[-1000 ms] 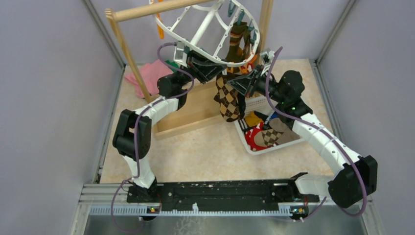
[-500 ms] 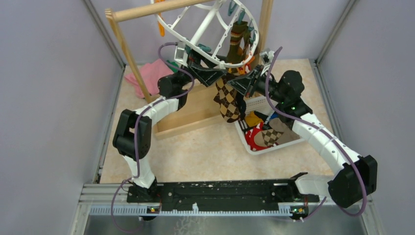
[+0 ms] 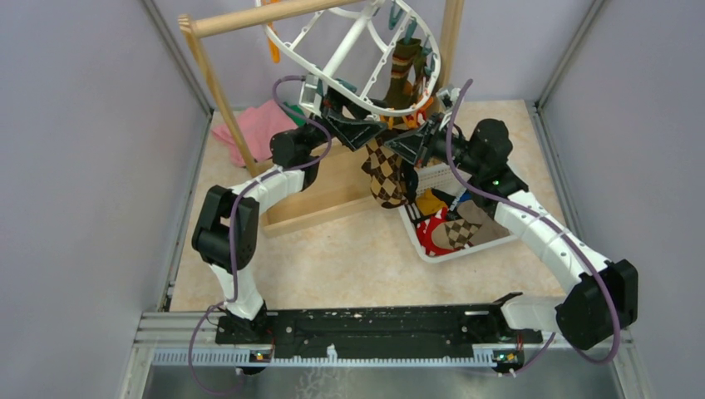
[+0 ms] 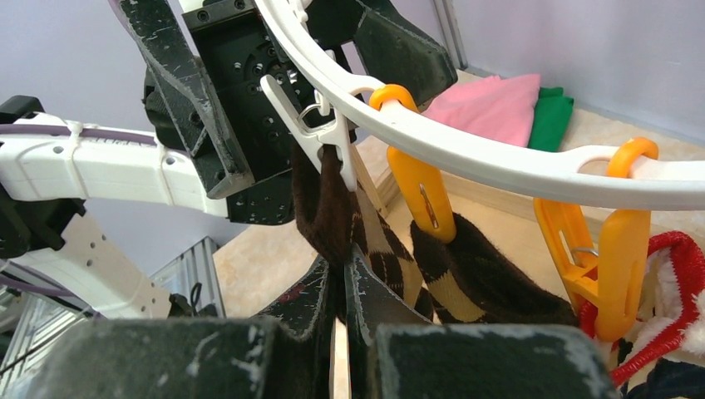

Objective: Clip the socks to the hanger
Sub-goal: Clamp the sock onto the hanger.

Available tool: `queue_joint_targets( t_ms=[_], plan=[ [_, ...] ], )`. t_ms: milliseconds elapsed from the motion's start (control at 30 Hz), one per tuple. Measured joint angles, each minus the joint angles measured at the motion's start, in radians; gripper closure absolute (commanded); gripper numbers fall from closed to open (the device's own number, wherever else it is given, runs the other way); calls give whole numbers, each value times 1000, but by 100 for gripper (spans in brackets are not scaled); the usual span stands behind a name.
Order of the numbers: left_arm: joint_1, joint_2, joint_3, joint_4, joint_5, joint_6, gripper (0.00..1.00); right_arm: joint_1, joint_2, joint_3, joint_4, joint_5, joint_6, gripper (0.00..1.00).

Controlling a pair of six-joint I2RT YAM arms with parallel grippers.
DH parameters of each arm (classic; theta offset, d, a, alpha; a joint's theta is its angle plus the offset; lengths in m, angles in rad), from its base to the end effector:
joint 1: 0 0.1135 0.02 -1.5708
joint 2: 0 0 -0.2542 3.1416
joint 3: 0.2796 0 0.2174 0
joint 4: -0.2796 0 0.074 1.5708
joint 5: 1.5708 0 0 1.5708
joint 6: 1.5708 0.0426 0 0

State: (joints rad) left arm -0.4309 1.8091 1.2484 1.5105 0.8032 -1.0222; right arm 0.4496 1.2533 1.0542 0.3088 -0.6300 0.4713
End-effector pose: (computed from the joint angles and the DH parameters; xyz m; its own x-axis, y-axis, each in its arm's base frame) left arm 0.3044 -0.1737 0.3844 -0.1867 -0.5663 -0.8028 0.9802 -0.0520 -0.1913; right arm 0.2279 0.1378 0.3843 -0.3111 0.2573 -0.9149 -0.8276 0.4000 0.3939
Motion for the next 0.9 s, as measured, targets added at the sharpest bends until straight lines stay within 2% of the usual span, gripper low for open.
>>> queue_joint_targets(
  t_ms=[100,233,333,600,900],
  plan=[
    [0,0,-1,0,0,1,19,0,0,-1,-3,0,0,100],
    [0,-1,-10,0,-4,5,14,0,0,-7,-1,-4,-2,74],
    [0,-6,-31,-1,-11,13,10,0,0,-18,-5,-8,-6,65],
    [7,-105,-145,-19,-51,95,6,0,-2,-35,-11,-9,-15,59],
    [40,-336,-377,-133,-118,262,4,0,-48,-93,-20,-14,-54,57]
  ],
)
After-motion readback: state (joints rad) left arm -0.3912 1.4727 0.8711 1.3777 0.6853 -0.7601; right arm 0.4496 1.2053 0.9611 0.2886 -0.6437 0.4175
